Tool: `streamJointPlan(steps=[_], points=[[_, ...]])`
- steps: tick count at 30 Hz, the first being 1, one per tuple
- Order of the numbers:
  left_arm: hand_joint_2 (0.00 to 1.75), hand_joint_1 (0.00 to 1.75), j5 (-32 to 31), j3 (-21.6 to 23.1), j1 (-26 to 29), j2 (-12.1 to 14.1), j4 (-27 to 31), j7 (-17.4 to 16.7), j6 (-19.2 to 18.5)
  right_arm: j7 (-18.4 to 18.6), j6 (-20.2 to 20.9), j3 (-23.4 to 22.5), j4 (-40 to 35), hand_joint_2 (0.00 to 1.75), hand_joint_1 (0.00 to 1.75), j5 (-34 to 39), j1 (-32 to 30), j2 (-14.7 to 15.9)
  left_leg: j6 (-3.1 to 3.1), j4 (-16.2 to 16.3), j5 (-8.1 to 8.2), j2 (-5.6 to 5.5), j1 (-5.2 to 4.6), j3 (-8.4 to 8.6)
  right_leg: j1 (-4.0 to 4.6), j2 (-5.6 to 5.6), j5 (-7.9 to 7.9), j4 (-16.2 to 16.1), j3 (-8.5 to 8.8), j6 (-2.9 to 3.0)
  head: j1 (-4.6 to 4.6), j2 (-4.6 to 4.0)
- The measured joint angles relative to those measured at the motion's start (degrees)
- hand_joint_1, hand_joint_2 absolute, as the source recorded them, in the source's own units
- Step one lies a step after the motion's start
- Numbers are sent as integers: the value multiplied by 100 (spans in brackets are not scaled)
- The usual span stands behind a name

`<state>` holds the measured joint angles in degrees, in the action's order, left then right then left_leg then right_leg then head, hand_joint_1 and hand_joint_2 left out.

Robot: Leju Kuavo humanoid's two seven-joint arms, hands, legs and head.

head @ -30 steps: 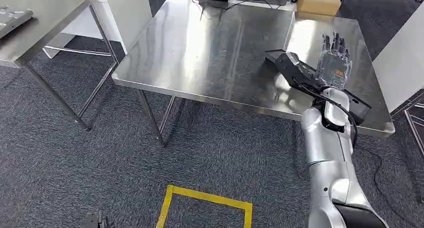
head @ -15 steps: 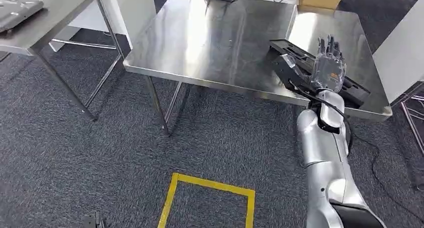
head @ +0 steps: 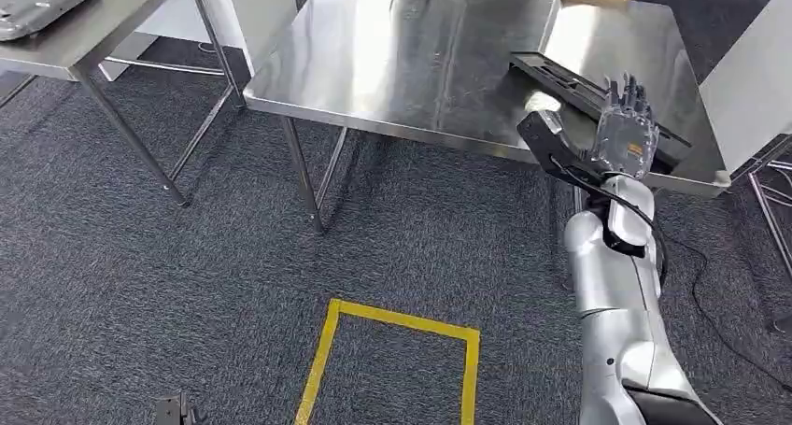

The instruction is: Take the parts from the cabinet and place them on the table.

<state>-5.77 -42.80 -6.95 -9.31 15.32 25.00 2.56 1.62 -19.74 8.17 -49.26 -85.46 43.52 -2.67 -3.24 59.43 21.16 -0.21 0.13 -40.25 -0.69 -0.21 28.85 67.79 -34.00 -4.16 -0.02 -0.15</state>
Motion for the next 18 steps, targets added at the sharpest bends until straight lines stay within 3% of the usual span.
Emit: streamJointPlan(steps=[1, 2, 3, 4, 5, 6, 7, 8, 9, 10, 11, 12, 13, 14, 16, 18], points=[[0, 0, -11, 4, -3, -28, 0, 9, -2, 0, 11, -2, -156, 0, 0, 0, -21, 9, 89, -27, -157, 11, -6, -39, 91, 1, 286, -1058, 685, 213, -32, 0], [0, 0, -11, 7, -2, -42, -2, 15, 0, 0, 42, -18, -259, 0, 0, 20, -79, 40, 186, -106, -296, 14, 39, -24, 130, 3, 195, -1087, 608, 315, -11, 0], [0, 0, -9, 7, 1, -46, -4, 17, 4, -6, 39, -26, -346, 0, 0, 68, -147, 37, 231, -141, -326, 3, 31, -52, 65, -6, 84, -1150, 600, 381, -2, 0], [0, 0, -2, 7, 4, -42, -4, 24, 15, -43, 17, -31, -469, 0, 0, 151, -224, 31, 251, -54, -111, 2, 49, -109, 19, -26, -2, -1168, 598, 394, -9, 0], [0, 0, 4, 7, 8, -46, -7, 35, 39, -83, 0, -46, -604, 0, 0, 269, -335, 31, 273, 199, 288, 2, 52, -172, 14, -31, -74, -1166, 518, 477, -22, 0], [0, 0, 4, 7, 10, -50, -7, 52, 57, -138, -9, -72, -794, 0, 0, 420, -499, 26, 311, 614, 656, 5, 63, -270, 15, -40, -148, -1165, 443, 477, -39, 0], [0, 0, 4, 7, 10, -50, -7, 72, 74, -173, -20, -98, -974, 0, 0, 525, -664, 26, 343, 1078, 915, 4, 69, -377, 15, -42, -212, -1157, 357, 472, -24, 0], [0, 0, 7, 7, 10, -50, -7, 87, 105, -223, -55, -125, -1149, 0, 0, 661, -843, 26, 373, 1479, 1042, 5, 76, -449, 15, -48, -271, -1149, 273, 458, -42, 0], [0, 0, 20, 7, 15, -50, -7, 94, 109, -262, -85, -160, -1302, 0, 0, 785, -1035, 24, 391, 1696, 1004, 5, 90, -425, 13, -55, -331, -1144, 192, 443, -35, 0], [0, 0, 31, 7, 18, -50, -7, 101, 111, -291, -114, -193, -1435, 0, 0, 864, -1208, 26, 406, 1648, 841, 5, 109, -276, 8, -56, -389, -1135, 111, 427, -37, 0], [0, 0, 41, 7, 17, -50, -7, 114, 111, -336, -164, -240, -1591, 0, 0, 985, -1355, 26, 414, 1393, 658, 8, 124, -35, -5, -54, -424, -1109, 35, 382, -39, 0], [0, 0, 48, 7, 14, -50, -7, 129, 114, -374, -234, -293, -1734, 0, 0, 1122, -1525, 26, 415, 881, 524, 7, 139, 373, -21, -52, -458, -1069, -41, 357, -39, 0], [0, 0, 59, 7, 9, -55, -7, 138, 118, -437, -338, -347, -1895, 0, 0, 1314, -1689, 24, 419, 354, 625, -3, 155, 755, -21, -56, -475, -1013, -82, 330, -46, 0], [0, 0, 78, 7, 4, -66, -5, 144, 120, -501, -442, -409, -2058, 0, 0, 1520, -1907, 24, 403, 3, 830, -31, 127, 1010, 11, -57, -495, -983, -139, 299, -50, 0], [0, 0, 116, 7, 21, -74, -4, 155, 131, -711, -698, -551, -2294, 0, 0, 1970, -2364, 15, 334, -45, 830, -62, 96, 963, 36, -87, -553, -982, -129, 214, -28, 0], [0, 0, 127, 4, 40, -83, -4, 155, 136, -846, -831, -658, -2412, 0, 0, 2131, -2761, -4, 177, -86, 736, -47, 53, 896, 37, -83, -644, -1001, -172, 86, -28, 0]])
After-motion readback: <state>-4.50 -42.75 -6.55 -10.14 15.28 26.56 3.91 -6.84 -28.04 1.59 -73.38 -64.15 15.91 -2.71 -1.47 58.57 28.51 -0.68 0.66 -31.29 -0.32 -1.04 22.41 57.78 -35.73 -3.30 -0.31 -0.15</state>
